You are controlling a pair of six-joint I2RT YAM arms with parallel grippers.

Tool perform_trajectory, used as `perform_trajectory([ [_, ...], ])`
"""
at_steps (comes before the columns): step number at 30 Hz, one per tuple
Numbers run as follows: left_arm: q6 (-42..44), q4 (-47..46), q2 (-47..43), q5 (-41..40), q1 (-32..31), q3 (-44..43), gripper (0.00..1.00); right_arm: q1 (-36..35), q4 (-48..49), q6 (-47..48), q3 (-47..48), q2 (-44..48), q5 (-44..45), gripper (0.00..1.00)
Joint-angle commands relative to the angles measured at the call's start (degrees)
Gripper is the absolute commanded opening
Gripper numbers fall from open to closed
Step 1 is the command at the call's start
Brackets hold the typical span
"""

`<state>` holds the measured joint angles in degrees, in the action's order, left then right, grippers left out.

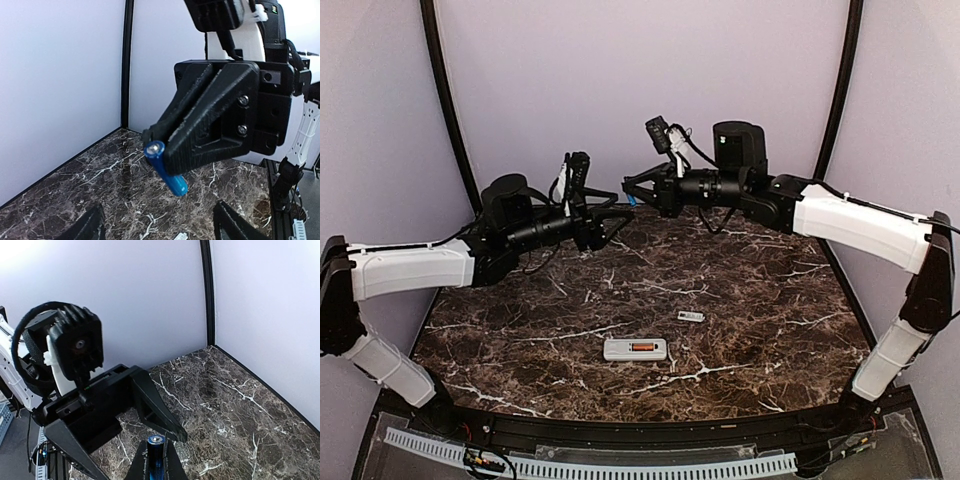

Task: Load the batteries into the remote control
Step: Pass from the right arm to the left

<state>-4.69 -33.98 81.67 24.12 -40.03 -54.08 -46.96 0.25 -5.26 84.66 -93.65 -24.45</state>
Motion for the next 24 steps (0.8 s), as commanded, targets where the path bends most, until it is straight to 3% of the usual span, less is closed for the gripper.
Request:
perform_trajectory([
  [1, -4.65, -5.02, 2.74, 1.45, -0.79, -2.69, 0.65, -0.88, 4.67, -1.33, -0.9, 1.8, -0.14, 0.0],
  [5, -3.36, -6.44, 3.77, 1.34, -1.17, -4.12, 0.43, -1.2, 4.94, -1.31, -1.31, 1.91, 0.39, 0.0],
  [7, -2.59, -5.74, 4.3, 1.33, -1.19, -5.13, 0.4, -1.2, 5.34, -1.38, -1.51, 1.98, 0.45, 0.0],
  [19, -3.19, -6.55, 5.1, 4.07, -1.36, -6.1, 0.41, -1.27, 5.46, -1.08, -1.62, 1.63, 0.83, 0.0],
  [24, -3.83, -6.99, 5.09, 3.34, -1.45, -6.27, 0.28, -1.25, 5.4, -1.24, -1.67, 1.41, 0.26, 0.0],
])
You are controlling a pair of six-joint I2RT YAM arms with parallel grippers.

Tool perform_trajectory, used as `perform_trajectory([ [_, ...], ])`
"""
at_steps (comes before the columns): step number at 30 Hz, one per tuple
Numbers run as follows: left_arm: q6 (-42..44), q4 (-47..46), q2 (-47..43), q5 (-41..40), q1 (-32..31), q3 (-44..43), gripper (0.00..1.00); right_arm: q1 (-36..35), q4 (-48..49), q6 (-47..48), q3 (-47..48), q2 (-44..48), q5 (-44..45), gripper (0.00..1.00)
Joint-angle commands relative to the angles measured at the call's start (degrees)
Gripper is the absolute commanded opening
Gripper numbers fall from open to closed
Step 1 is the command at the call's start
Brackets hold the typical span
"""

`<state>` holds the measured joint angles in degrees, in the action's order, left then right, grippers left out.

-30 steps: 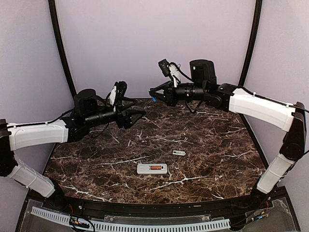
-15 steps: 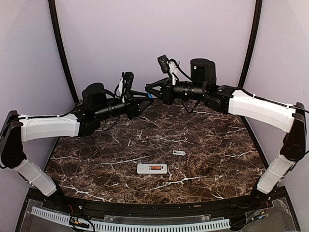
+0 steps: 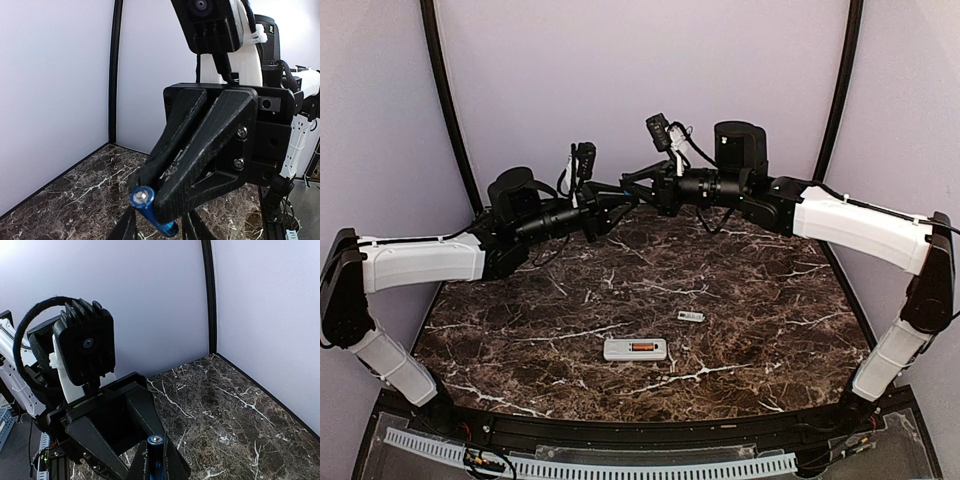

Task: Load the batteries into the remote control
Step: Pass from the right arm to the left

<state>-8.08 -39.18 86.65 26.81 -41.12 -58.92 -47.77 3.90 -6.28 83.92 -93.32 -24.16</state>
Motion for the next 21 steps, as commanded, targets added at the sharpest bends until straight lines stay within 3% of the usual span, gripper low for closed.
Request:
perform_trajectory([
  [1, -0.54, -1.91, 0.1, 1.0, -0.36, -1.37, 0.27, -0.48, 1.73, -0.14, -1.06, 1.04, -0.19, 0.0],
  [11, -0.36, -2.88, 0.03, -0.22, -0.36, -0.31, 0.01, -0.52, 1.45, 0.82, -1.98, 0.59, -1.43, 0.0],
  [14, 0.81, -2.72, -0.25, -0.95, -0.34, 0.62, 0.0, -0.5, 0.48, 1.32, -1.64, 0.73, -1.57, 0.0],
  [15, 1.23, -2.37, -0.38, -1.47, -0.35, 0.85, 0.0, -0.47, -0.23, 1.62, -1.3, 0.72, -1.82, 0.04],
  [17, 3.47, -0.62, -0.88, -1.85, -0.33, 1.3, 0.0, -0.4, -3.26, 2.44, 0.47, 0.56, -2.28, 0.22],
  [19, 9.41, 2.98, -1.51, -2.39, -0.36, 1.31, 0.0, -0.01, -9.01, 3.43, 3.35, 0.23, -2.23, 0.41],
  [21, 15.24, 6.91, -2.53, -3.3, -0.36, 1.57, 0.0, 1.01, -15.99, 4.07, 7.31, -0.59, -2.1, 0.52],
])
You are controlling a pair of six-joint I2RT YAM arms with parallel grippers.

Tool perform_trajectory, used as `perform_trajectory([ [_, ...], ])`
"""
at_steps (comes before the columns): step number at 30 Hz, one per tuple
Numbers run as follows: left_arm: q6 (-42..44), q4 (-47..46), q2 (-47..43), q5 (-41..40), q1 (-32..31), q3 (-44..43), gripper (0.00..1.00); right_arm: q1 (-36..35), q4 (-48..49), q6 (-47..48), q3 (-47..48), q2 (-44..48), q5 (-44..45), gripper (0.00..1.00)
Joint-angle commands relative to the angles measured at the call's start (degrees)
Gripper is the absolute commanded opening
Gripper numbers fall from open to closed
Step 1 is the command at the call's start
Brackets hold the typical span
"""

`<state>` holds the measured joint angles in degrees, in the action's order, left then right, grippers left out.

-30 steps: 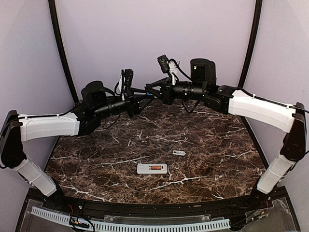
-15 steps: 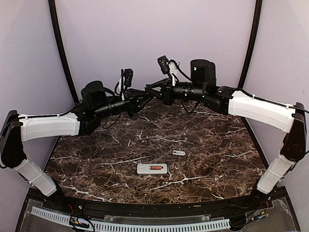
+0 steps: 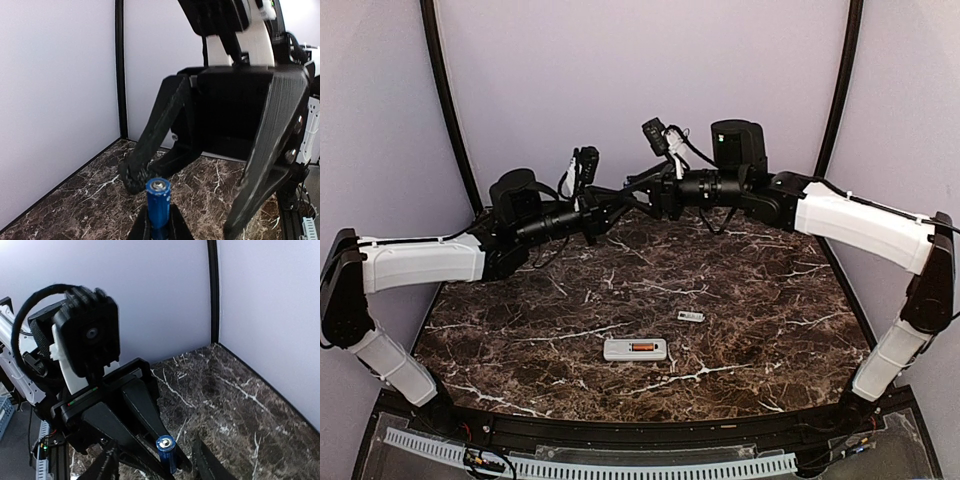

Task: Load the batteries into the remote control
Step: Pass from the right arm to the left, then pass from the left arm to the right

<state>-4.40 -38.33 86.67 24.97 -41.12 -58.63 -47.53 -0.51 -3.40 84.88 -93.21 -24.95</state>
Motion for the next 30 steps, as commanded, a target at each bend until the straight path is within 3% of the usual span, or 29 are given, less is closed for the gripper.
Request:
perform_trajectory([
  [1, 13.7, 8.68, -2.91, -2.37, -0.43, 1.71, 0.0, 1.53, -15.69, 1.24, 8.84, -1.31, -2.15, 0.57],
  [4, 24.64, 13.86, -4.37, -5.29, -0.61, 2.13, 0.0, 4.38, -28.0, 0.45, 17.57, -4.56, -8.04, 0.64],
  [9, 33.34, 19.75, -4.73, -10.51, -1.09, 1.35, 0.0, 4.36, -44.68, -1.9, 29.13, -12.14, -5.42, 0.63],
  [18, 35.85, 21.64, -3.36, -11.07, -1.74, 0.62, 0.0, 1.23, -46.36, -3.55, 32.7, -16.54, -4.83, 0.62],
  [24, 36.59, 22.33, -2.92, -11.83, -1.95, 0.29, 0.0, 1.03, -46.5, -4.66, 32.73, -17.75, -2.32, 0.41],
  [30, 36.71, 22.63, -3.0, -11.79, -2.01, 0.12, 0.0, 0.98, -45.33, -5.55, 32.02, -17.84, -3.01, 0.27],
])
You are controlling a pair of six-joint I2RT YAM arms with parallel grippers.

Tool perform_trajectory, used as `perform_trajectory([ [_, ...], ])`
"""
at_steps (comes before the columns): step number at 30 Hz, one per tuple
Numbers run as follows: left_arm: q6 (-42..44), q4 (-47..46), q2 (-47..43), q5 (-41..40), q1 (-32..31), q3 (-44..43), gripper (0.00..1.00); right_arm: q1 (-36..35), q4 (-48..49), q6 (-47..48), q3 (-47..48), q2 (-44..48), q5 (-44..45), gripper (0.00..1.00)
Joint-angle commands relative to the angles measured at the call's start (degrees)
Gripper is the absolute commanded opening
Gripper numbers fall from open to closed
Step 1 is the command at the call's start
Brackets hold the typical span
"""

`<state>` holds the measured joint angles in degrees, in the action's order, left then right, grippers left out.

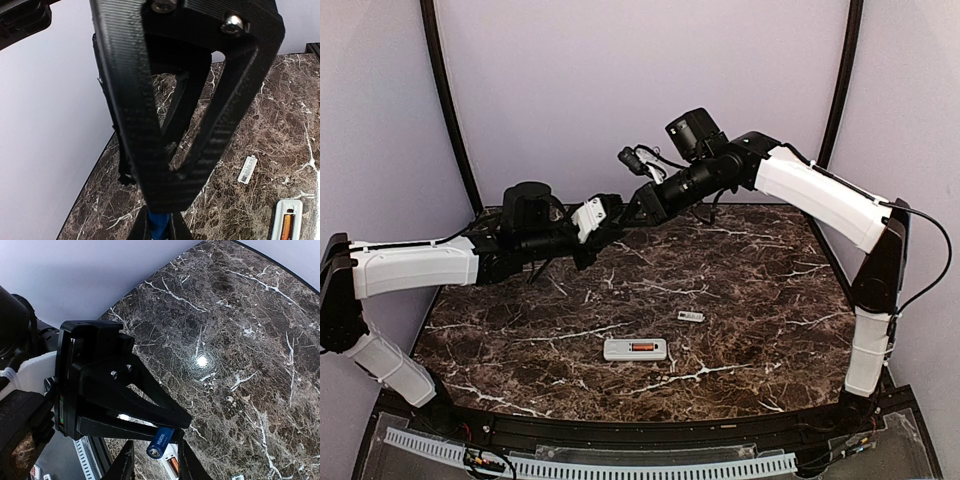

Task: Load the batteries into the remote control
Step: Pass from the left arm to the right

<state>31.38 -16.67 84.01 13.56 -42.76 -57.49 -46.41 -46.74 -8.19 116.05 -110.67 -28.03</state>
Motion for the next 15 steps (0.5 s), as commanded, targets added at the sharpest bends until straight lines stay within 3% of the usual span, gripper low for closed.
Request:
perform_trajectory([
  [1, 0.85, 1.04, -0.34, -0.42, -0.42, -1.06, 0.0, -0.17, 0.79, -0.85, 0.85, -0.54, 0.0, 0.27],
  [10, 0.64, 1.33, -0.17, -0.46, -0.56, -1.35, 0.0, -0.64, 0.05, -0.62, 1.11, -1.42, 0.77, 0.28],
  [15, 0.37, 1.28, 0.1, -0.65, -0.62, -1.49, 0.0, -0.78, -0.79, -0.29, 1.36, -2.15, 1.21, 0.21],
])
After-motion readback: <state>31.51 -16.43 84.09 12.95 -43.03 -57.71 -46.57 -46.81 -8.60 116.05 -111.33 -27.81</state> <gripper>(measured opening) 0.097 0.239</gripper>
